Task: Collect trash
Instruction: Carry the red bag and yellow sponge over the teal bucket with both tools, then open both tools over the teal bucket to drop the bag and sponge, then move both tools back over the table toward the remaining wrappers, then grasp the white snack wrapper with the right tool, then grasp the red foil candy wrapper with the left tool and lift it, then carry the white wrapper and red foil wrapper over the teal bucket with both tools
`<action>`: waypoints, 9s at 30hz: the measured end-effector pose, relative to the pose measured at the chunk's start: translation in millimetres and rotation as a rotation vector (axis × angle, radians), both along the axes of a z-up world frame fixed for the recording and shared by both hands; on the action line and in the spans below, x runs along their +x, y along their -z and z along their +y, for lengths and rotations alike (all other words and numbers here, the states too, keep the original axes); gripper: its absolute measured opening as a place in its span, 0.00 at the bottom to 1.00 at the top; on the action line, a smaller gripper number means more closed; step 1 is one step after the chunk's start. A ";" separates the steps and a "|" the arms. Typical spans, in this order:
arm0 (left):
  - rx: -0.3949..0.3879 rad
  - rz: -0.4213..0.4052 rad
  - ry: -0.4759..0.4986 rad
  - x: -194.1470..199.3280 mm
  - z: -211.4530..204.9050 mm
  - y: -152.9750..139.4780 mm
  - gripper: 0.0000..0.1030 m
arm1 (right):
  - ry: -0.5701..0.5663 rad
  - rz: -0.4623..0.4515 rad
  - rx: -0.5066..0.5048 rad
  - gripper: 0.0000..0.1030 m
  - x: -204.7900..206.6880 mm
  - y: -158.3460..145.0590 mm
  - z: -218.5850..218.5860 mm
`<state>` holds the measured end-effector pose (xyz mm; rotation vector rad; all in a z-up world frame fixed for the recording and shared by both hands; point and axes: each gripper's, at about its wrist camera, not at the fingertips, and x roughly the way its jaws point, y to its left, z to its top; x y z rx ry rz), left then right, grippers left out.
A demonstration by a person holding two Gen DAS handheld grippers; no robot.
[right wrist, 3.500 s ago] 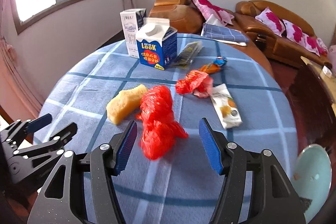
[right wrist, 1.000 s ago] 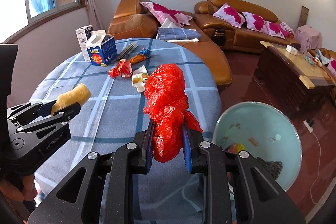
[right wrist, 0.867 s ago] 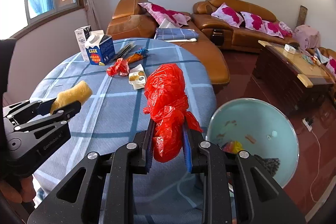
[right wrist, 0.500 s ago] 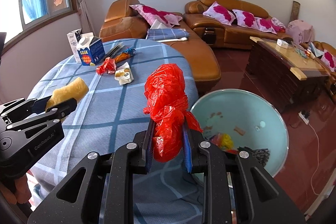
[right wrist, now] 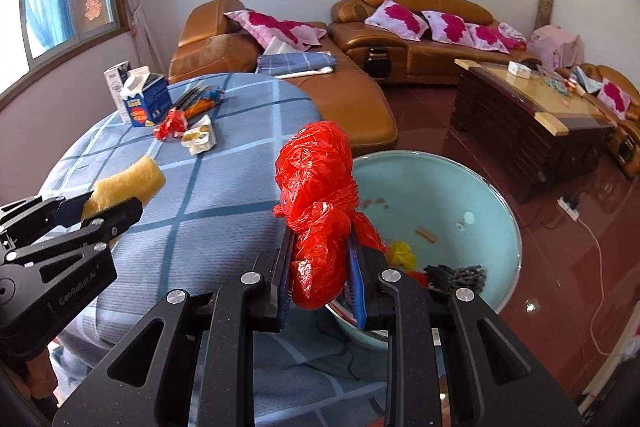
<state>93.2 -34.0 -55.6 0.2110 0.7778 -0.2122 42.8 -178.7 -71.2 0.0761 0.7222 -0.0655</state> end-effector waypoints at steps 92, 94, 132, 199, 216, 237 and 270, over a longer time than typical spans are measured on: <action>0.022 0.026 0.025 56.3 -43.7 13.9 0.71 | 0.277 0.011 -0.017 0.41 36.6 7.2 -63.1; 0.022 0.027 -0.003 59.2 -26.7 15.6 0.72 | 0.249 0.021 -0.020 0.41 44.9 7.4 -50.6; 0.009 0.098 -0.340 152.8 170.5 35.1 0.72 | -0.230 0.193 -0.012 0.41 233.7 39.0 137.2; -0.061 0.114 -0.148 219.4 76.0 30.2 0.24 | -0.101 0.079 0.009 0.15 216.7 -4.3 63.4; -0.032 0.058 -0.108 137.8 83.9 2.7 0.25 | -0.099 0.042 0.013 0.15 163.0 -22.9 64.0; -0.040 0.029 -0.054 32.5 56.4 -3.0 0.25 | -0.077 -0.013 0.039 0.15 59.8 -30.0 33.5; 0.076 -0.009 0.190 -12.8 -85.7 -1.4 0.25 | 0.241 0.052 -0.057 0.15 15.9 21.4 -98.8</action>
